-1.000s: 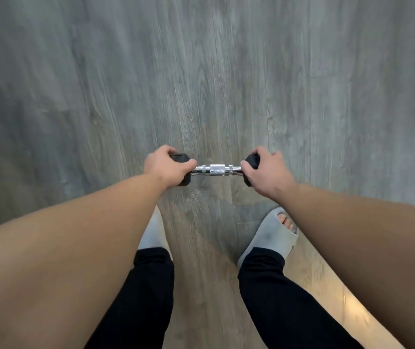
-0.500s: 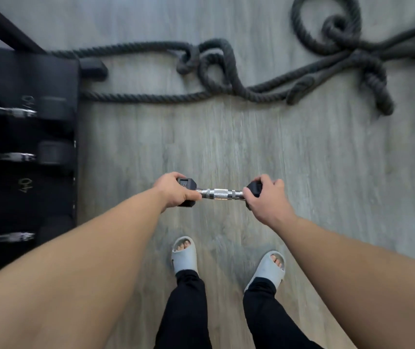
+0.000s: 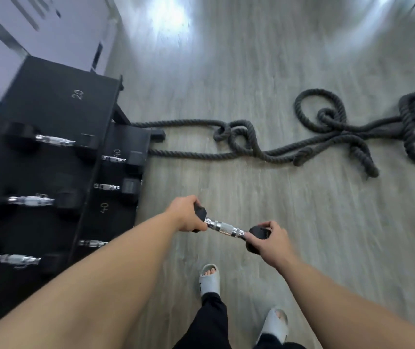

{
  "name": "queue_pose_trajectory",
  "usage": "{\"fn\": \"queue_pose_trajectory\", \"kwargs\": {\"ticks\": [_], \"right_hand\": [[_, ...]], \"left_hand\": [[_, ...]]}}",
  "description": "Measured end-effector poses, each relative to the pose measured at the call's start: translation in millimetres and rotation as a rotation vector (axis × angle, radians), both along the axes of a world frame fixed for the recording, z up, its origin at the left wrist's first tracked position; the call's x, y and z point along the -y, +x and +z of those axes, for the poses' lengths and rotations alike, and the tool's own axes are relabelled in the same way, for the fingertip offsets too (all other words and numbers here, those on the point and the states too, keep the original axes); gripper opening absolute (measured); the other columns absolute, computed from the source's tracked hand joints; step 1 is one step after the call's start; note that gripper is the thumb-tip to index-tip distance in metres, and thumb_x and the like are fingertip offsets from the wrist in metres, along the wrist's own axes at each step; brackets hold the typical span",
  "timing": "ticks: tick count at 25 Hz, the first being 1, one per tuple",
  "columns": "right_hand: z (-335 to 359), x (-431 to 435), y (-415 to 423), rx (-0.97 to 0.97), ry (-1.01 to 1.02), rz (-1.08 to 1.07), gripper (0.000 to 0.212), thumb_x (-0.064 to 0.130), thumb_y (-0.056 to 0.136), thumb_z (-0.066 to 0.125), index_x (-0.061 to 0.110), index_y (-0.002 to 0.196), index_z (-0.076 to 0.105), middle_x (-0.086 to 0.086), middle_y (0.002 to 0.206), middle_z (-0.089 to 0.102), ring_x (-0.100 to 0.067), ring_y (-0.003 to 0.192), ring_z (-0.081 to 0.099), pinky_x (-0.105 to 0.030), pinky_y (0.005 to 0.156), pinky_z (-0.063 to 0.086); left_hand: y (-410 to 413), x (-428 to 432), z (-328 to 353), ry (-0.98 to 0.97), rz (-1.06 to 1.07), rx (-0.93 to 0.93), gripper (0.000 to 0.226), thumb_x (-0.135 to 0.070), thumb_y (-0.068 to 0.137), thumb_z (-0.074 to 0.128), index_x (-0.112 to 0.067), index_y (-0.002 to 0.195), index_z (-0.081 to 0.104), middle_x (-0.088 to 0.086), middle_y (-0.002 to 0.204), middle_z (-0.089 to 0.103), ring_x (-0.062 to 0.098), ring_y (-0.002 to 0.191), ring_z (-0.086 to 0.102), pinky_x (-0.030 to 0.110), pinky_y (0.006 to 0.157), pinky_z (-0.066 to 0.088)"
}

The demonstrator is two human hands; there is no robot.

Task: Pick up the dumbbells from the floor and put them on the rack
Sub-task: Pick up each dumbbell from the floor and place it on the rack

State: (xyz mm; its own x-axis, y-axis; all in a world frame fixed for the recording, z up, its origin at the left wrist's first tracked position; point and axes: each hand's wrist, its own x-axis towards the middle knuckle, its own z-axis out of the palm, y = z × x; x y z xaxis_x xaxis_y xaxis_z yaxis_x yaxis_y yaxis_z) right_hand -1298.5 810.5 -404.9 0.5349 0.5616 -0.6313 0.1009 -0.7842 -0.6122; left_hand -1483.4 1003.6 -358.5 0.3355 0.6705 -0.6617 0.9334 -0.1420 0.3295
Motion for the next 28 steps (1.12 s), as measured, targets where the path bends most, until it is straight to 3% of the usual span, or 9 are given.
{"fn": "queue_pose_trajectory", "kwargs": {"ticks": [2, 4, 6, 9, 14, 21, 23, 28], "right_hand": [[9, 9, -27, -0.078, 0.043, 0.006, 0.052, 0.041, 0.066, 0.092, 0.025, 0.103, 0.06, -0.008, 0.118, 0.058, -0.012, 0.085, 0.065, -0.017, 0.048, 0.049], [15, 16, -54, -0.15, 0.081, 0.018, 0.053, 0.035, 0.062, 0.093, 0.025, 0.1, 0.058, -0.011, 0.118, 0.061, -0.019, 0.089, 0.07, -0.025, 0.059, 0.058], [23, 28, -89, -0.209, 0.107, 0.089, 0.058, 0.038, 0.055, 0.093, 0.027, 0.099, 0.056, -0.011, 0.115, 0.065, -0.023, 0.091, 0.072, -0.036, 0.069, 0.062], [29, 48, -149, -0.286, 0.12, 0.186, 0.065, 0.043, 0.047, 0.091, 0.028, 0.099, 0.056, -0.008, 0.11, 0.068, -0.023, 0.089, 0.073, -0.038, 0.071, 0.062], [37, 91, -253, -0.332, 0.114, 0.304, 0.057, 0.035, 0.057, 0.095, 0.025, 0.097, 0.055, -0.011, 0.112, 0.067, -0.026, 0.092, 0.071, -0.046, 0.079, 0.063], [39, 143, -393, -0.347, 0.114, 0.429, 0.059, 0.046, 0.059, 0.091, 0.03, 0.101, 0.053, -0.012, 0.12, 0.061, -0.025, 0.094, 0.069, -0.035, 0.068, 0.058], [37, 158, -437, -0.344, 0.117, 0.433, 0.061, 0.05, 0.058, 0.089, 0.03, 0.103, 0.053, -0.011, 0.12, 0.061, -0.025, 0.093, 0.07, -0.039, 0.073, 0.061], [30, 191, -571, -0.349, 0.07, 0.418, 0.061, 0.049, 0.061, 0.089, 0.031, 0.106, 0.052, -0.013, 0.121, 0.064, -0.026, 0.097, 0.07, -0.047, 0.085, 0.061]], "left_hand": [[-35, 18, 17, 0.045, 0.017, -0.003, 0.052, -0.038, 0.053, 0.084, -0.034, 0.1, 0.062, -0.009, 0.091, 0.066, 0.005, 0.069, 0.062, 0.021, 0.049, 0.047], [-70, 37, 32, 0.103, 0.055, -0.011, 0.055, -0.041, 0.052, 0.084, -0.036, 0.101, 0.061, -0.008, 0.093, 0.065, 0.008, 0.074, 0.064, 0.025, 0.057, 0.055], [-117, 66, 52, 0.169, 0.126, -0.02, 0.058, -0.044, 0.05, 0.083, -0.038, 0.102, 0.06, -0.007, 0.096, 0.065, 0.013, 0.08, 0.065, 0.029, 0.067, 0.057], [-190, 113, 75, 0.248, 0.21, -0.075, 0.06, -0.048, 0.049, 0.083, -0.039, 0.103, 0.059, -0.007, 0.096, 0.067, 0.015, 0.082, 0.064, 0.028, 0.07, 0.053], [-303, 190, 100, 0.25, 0.315, -0.129, 0.067, -0.052, 0.051, 0.084, -0.037, 0.111, 0.06, -0.01, 0.098, 0.065, 0.014, 0.086, 0.063, 0.031, 0.076, 0.053], [-445, 259, 117, 0.256, 0.408, -0.142, 0.068, -0.051, 0.055, 0.086, -0.038, 0.115, 0.058, -0.008, 0.107, 0.063, 0.016, 0.088, 0.064, 0.03, 0.073, 0.052], [-489, 272, 114, 0.245, 0.415, -0.132, 0.069, -0.05, 0.055, 0.086, -0.039, 0.117, 0.057, -0.008, 0.104, 0.065, 0.014, 0.081, 0.066, 0.034, 0.072, 0.058], [-619, 295, 102, 0.222, 0.402, -0.121, 0.068, -0.047, 0.056, 0.087, -0.04, 0.116, 0.056, -0.01, 0.101, 0.063, 0.013, 0.087, 0.064, 0.036, 0.079, 0.057]]}}
